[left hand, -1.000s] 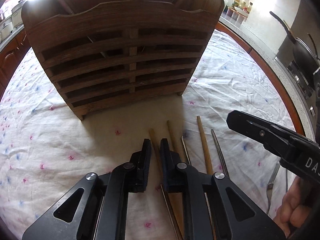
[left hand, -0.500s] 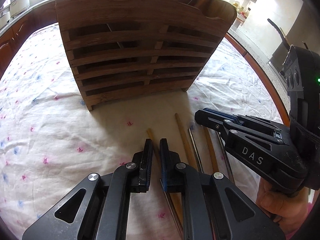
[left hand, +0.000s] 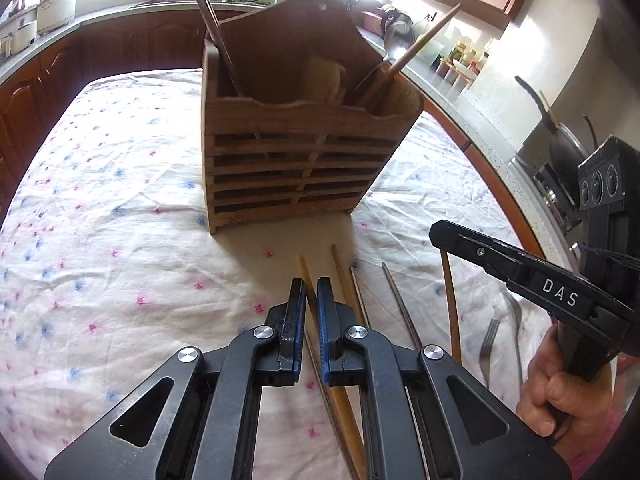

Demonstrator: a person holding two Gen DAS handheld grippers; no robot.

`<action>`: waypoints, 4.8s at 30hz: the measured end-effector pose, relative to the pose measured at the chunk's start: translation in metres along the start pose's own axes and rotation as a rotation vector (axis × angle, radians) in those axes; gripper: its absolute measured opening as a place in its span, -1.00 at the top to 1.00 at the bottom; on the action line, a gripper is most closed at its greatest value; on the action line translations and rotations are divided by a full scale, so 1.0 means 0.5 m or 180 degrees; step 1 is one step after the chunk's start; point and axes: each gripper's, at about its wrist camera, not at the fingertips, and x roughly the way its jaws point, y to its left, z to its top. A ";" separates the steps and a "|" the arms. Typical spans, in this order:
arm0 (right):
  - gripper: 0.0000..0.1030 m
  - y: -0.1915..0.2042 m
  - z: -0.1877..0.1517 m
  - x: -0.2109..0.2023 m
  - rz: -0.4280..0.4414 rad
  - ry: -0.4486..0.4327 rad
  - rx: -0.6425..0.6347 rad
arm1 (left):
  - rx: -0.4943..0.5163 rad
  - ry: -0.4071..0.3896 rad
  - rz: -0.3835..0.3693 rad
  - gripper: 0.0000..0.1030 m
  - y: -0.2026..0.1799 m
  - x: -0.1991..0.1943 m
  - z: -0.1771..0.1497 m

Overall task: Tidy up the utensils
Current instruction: 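Lift both held chopsticks up from the table, then carry both chopsticks over the wooden utensil holder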

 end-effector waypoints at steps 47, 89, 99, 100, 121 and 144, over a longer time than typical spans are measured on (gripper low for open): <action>0.92 0.140 0.028 -0.286 0.0180 -0.1066 -0.0387 | -0.0034 -0.1282 -0.0111 1.00 -0.025 -0.376 -0.020; 0.92 0.005 0.006 -0.314 0.0229 -0.1057 -0.0034 | 0.0503 0.0466 0.0637 0.91 -0.095 0.115 -0.069; 0.92 0.030 0.004 -0.310 0.0272 -0.1016 -0.0114 | 0.0062 -0.0116 0.0139 0.93 -0.066 -0.066 -0.035; 0.92 0.034 0.005 -0.311 0.0274 -0.1022 -0.0124 | 0.0059 -0.0216 0.0114 0.93 -0.066 -0.093 -0.030; 0.92 0.111 0.026 -0.316 0.0351 -0.1103 -0.0340 | -0.0018 -0.0912 -0.0032 0.93 -0.051 -0.286 0.004; 0.92 0.116 0.078 -0.306 0.0302 -0.1371 -0.0237 | -0.0089 -0.1324 -0.0058 0.93 -0.039 -0.349 0.075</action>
